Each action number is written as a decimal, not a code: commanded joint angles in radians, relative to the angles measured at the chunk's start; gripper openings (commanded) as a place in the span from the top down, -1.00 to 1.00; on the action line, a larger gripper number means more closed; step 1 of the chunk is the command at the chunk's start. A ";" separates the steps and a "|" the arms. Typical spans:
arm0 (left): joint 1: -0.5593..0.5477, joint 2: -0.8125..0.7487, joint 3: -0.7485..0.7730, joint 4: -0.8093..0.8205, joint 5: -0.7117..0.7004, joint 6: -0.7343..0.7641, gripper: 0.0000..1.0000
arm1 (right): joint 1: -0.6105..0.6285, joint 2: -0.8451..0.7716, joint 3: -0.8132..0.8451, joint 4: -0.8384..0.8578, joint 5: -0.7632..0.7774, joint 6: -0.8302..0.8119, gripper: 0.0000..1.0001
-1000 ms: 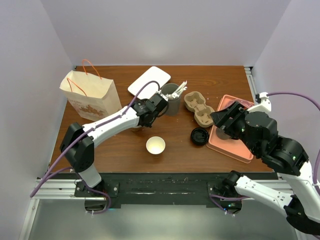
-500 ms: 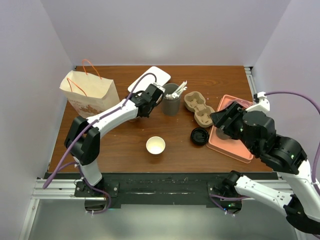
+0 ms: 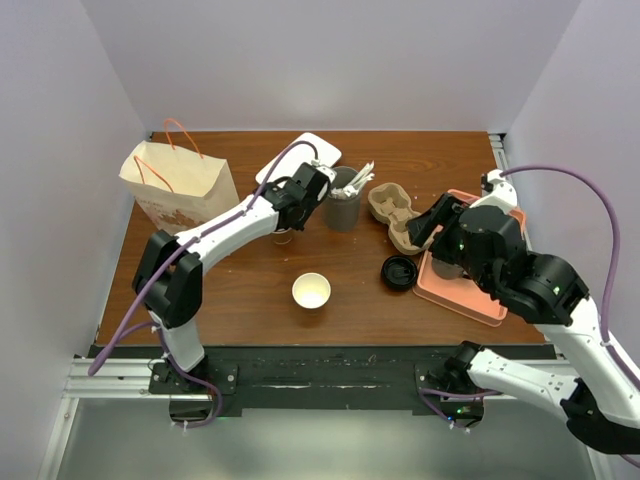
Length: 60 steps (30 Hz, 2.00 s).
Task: Pack the takeout coffee
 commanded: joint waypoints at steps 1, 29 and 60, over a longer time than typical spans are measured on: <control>-0.002 0.002 0.042 0.026 -0.003 0.019 0.38 | -0.003 0.011 0.043 0.055 0.007 -0.029 -0.42; 0.000 -0.780 -0.409 0.098 0.481 -0.518 -1.00 | -0.003 0.150 -0.443 0.193 -0.094 -0.138 -0.08; 0.000 -0.920 -0.511 0.020 0.499 -0.518 -1.00 | -0.044 0.581 -0.487 0.482 -0.105 -0.396 0.16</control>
